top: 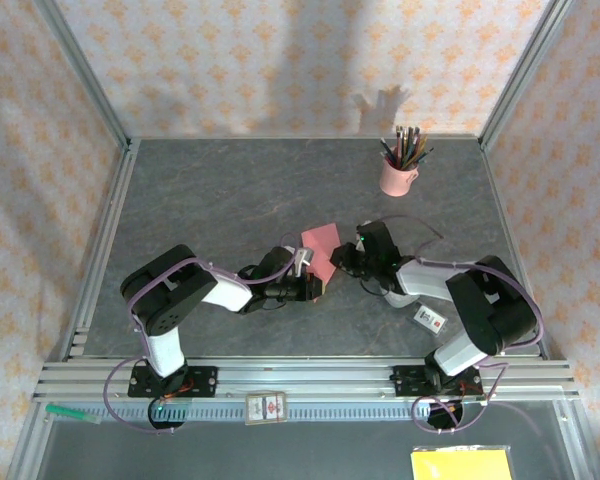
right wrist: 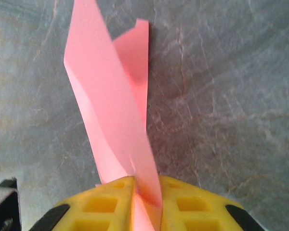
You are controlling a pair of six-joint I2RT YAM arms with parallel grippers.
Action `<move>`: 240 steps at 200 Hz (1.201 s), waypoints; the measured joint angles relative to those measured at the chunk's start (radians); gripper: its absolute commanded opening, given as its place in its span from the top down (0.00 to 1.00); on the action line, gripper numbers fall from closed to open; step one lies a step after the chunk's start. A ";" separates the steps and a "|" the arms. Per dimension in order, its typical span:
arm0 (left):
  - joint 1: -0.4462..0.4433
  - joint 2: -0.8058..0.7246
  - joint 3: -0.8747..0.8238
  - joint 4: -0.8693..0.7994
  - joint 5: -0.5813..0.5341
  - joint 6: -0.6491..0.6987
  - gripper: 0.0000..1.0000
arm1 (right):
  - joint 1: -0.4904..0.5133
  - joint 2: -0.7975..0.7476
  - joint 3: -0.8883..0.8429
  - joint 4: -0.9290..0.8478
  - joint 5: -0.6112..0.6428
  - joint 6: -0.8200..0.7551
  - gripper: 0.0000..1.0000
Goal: Fold a paper plane with a square sheet of paper (pick it up from the middle)
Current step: Perform the fifth fold on the wing at the bottom-center of the table.
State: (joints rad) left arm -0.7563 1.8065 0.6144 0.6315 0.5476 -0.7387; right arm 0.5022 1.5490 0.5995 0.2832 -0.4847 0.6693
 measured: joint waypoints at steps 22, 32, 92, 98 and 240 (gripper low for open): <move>0.000 0.000 0.000 -0.003 0.002 0.007 0.92 | -0.018 0.028 0.035 -0.006 -0.010 -0.029 0.82; 0.000 0.000 0.000 -0.004 0.002 0.008 0.92 | -0.023 0.043 0.048 -0.006 -0.014 -0.040 0.82; 0.000 -0.002 0.013 -0.033 0.003 0.018 0.92 | -0.041 0.079 0.082 -0.023 -0.036 -0.085 0.89; 0.000 -0.003 0.016 -0.039 0.003 0.021 0.91 | -0.041 0.079 0.085 -0.026 -0.037 -0.090 0.91; -0.177 -0.177 0.075 -0.285 -0.478 0.297 0.54 | -0.040 -0.048 0.059 -0.113 -0.040 0.204 1.00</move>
State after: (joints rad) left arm -0.9329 1.6291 0.6891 0.3470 0.0696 -0.4419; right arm 0.4622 1.5005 0.6582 0.1703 -0.5243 0.8730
